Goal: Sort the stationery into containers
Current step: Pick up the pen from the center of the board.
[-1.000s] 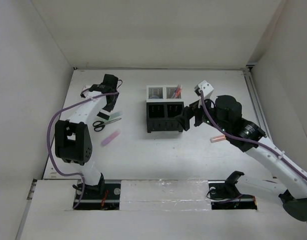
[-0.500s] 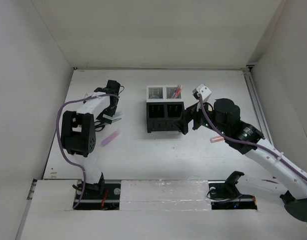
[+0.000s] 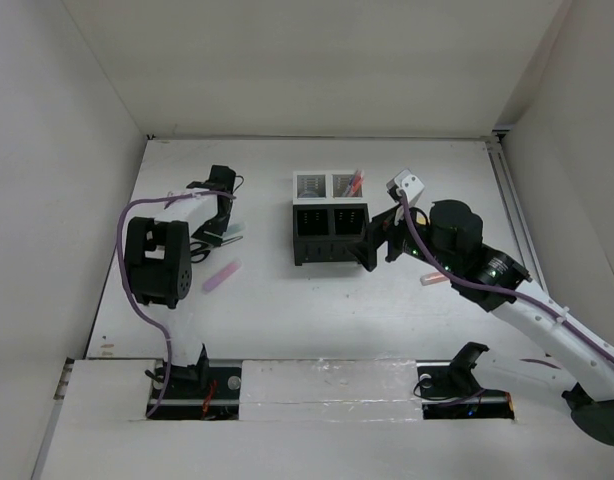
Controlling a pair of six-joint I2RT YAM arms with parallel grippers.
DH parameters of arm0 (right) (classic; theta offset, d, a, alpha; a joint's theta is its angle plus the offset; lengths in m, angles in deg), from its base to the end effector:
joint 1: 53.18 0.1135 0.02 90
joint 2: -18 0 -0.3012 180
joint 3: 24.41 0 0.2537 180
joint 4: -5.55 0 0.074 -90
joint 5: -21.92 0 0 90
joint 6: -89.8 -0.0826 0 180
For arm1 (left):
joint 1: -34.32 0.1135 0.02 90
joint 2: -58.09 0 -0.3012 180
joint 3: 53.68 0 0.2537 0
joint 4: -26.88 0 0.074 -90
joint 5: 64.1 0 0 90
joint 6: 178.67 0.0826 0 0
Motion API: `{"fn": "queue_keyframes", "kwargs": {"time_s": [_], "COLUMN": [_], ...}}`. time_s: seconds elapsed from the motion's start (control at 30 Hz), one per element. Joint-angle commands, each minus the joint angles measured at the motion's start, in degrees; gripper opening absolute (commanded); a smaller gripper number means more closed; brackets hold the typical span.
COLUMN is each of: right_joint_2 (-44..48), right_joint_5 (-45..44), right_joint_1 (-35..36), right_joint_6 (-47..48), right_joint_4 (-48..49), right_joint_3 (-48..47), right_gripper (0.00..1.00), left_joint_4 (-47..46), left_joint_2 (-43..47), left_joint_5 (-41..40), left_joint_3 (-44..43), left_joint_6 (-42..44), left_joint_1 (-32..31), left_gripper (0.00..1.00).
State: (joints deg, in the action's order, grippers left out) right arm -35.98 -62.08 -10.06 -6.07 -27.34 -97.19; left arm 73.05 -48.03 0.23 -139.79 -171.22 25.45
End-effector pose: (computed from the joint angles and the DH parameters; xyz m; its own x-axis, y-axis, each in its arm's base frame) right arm 0.1653 0.1666 0.4009 -0.2539 -0.0984 -0.9622 -0.7317 0.6702 0.1245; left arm 0.4027 -0.0266 0.1802 -0.0836 -0.8915 -0.4453 -0.9006 0.2588 -0.3491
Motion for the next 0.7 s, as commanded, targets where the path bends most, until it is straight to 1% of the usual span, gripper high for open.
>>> {"fn": "queue_keyframes", "kwargs": {"time_s": [0.0, 0.13, 0.17, 0.27, 0.3, 0.53, 0.67], "right_joint_2": [0.89, 0.89, 0.89, 0.89, 0.89, 0.89, 0.89], "right_joint_5": [0.5, 0.5, 0.5, -0.02, -0.02, -0.02, -0.02], "right_joint_1": [0.48, 0.48, 0.48, 0.48, 0.48, 0.48, 0.48], "right_joint_6": [-0.37, -0.37, -0.37, -0.37, -0.37, -0.37, -0.37], "right_joint_4": [3.12, 3.12, 3.12, 3.12, 3.12, 3.12, 3.12], "right_joint_3": [-0.24, -0.24, 0.29, 0.29, 0.29, 0.29, 0.29], "right_gripper": [1.0, 1.0, 1.0, 1.0, 1.0, 1.0, 1.0], "left_joint_4": [-0.5, -0.5, 0.11, 0.12, 0.12, 0.12, 0.12], "left_joint_2": [-0.66, -2.76, -3.55, -4.09, -4.61, -6.46, -7.6], "left_joint_5": [-2.28, -2.28, -2.28, -2.28, -2.28, -2.81, -2.28], "left_joint_3": [0.79, -1.57, -2.19, -2.72, -2.72, -3.78, -3.78], "left_joint_6": [-0.52, 0.19, 0.19, 0.72, 0.72, 1.77, 2.91], "left_joint_1": [0.25, 0.25, 0.25, 0.25, 0.25, 0.25, 0.78], "left_gripper": [0.61, 0.56, 0.52, 0.45, 0.42, 0.31, 0.07]}}
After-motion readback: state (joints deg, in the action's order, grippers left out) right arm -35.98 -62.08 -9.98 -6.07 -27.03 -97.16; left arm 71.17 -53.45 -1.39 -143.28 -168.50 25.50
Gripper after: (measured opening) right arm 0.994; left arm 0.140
